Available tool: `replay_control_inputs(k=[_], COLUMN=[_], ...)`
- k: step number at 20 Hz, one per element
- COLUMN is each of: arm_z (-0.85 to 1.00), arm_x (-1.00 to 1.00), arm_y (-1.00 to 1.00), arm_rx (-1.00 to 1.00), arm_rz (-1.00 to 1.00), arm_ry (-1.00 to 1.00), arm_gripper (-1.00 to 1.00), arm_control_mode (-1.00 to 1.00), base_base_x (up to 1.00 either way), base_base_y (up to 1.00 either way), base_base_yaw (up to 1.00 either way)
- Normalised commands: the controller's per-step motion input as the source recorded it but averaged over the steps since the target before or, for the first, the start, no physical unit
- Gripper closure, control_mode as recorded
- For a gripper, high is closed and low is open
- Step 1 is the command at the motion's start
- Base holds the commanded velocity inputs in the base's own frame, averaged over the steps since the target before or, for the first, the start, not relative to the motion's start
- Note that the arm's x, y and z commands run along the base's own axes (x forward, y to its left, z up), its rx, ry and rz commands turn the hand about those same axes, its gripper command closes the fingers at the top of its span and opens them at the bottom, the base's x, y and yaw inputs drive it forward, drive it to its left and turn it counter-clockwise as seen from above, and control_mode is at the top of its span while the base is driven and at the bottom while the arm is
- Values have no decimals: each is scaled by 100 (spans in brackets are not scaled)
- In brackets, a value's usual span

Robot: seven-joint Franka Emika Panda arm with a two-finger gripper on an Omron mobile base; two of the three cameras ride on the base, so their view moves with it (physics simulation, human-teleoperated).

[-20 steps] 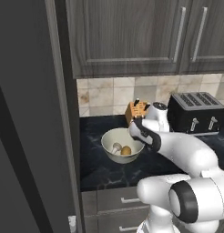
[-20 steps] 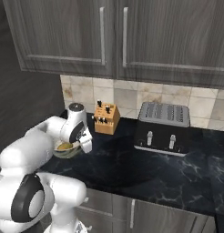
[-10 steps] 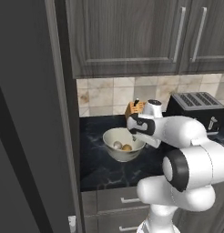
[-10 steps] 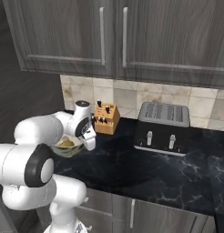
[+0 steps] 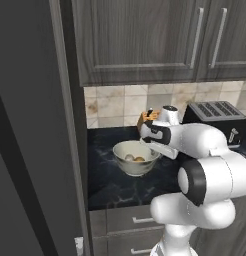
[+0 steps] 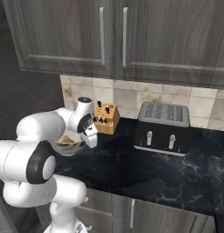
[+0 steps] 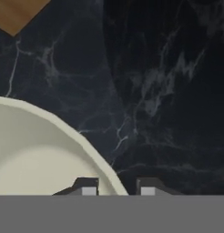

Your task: Place the bowl with the potato and mushroom on the top shelf of the fridge. Place the bowl with the fish and steak on the second highest shelf of the fridge.

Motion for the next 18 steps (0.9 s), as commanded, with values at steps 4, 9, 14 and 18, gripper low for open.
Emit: replay_control_inputs(k=[4, 9, 14, 18], arm_z=[35, 77, 100, 100], arm_x=[-56, -81, -82, -93], arm_y=[0, -9, -25, -33], arm_rx=[5, 8, 11, 6], arm_rz=[0, -5, -11, -13], arm_ry=[-15, -26, -37, -37], arm_gripper=[100, 100, 100, 100], arm_control_mode=[-100, -100, -100, -100], base_base_x=[0, 0, 0, 0], base_base_y=[0, 0, 0, 0], base_base_yaw=[0, 0, 0, 0])
